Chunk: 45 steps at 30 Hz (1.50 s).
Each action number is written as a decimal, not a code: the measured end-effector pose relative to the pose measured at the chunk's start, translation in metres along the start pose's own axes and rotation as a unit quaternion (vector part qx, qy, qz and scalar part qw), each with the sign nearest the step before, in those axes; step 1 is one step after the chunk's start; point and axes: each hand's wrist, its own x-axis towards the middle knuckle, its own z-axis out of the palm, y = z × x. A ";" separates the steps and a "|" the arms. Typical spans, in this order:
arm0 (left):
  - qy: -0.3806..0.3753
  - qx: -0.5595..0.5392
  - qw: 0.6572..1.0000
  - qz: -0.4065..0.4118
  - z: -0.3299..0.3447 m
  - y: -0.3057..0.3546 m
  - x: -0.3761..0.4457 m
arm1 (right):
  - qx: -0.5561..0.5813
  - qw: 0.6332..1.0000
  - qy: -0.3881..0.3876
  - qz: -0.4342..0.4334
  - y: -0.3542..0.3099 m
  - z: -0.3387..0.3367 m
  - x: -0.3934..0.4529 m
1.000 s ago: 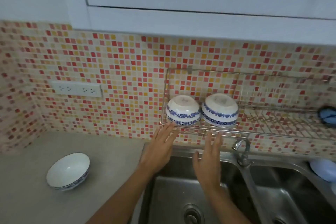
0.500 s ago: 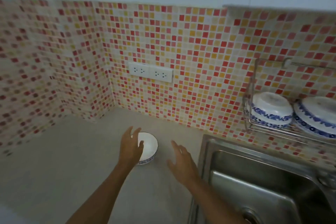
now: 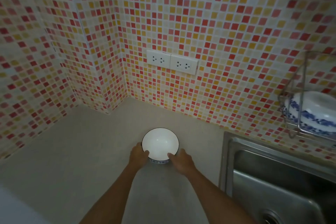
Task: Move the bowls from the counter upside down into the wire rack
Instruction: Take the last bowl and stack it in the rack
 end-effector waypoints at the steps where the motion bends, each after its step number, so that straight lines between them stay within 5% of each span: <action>1: -0.007 -0.025 1.000 -0.007 0.001 0.001 -0.002 | 0.007 1.000 -0.002 0.007 0.001 0.004 0.003; 8: -0.015 -0.140 0.989 -0.053 0.010 0.004 -0.004 | 0.163 0.984 -0.047 0.050 0.003 0.016 0.010; 17: -0.063 -0.304 0.947 -0.082 0.023 0.037 -0.044 | 0.218 0.975 -0.027 0.014 0.031 -0.018 -0.012; 30: -0.135 -0.388 0.904 0.115 0.070 0.184 -0.146 | 0.288 0.939 0.100 -0.160 0.073 -0.180 -0.130; 35: -0.136 -0.393 0.893 0.171 0.084 0.234 -0.178 | 0.179 0.920 0.265 -0.227 0.105 -0.266 -0.170; 39: -0.130 -0.377 0.896 0.196 0.103 0.267 -0.200 | 0.113 0.868 0.419 -0.241 0.142 -0.320 -0.185; 45: -0.125 -0.355 0.894 0.241 0.138 0.311 -0.232 | -0.090 0.821 0.515 -0.231 0.217 -0.370 -0.159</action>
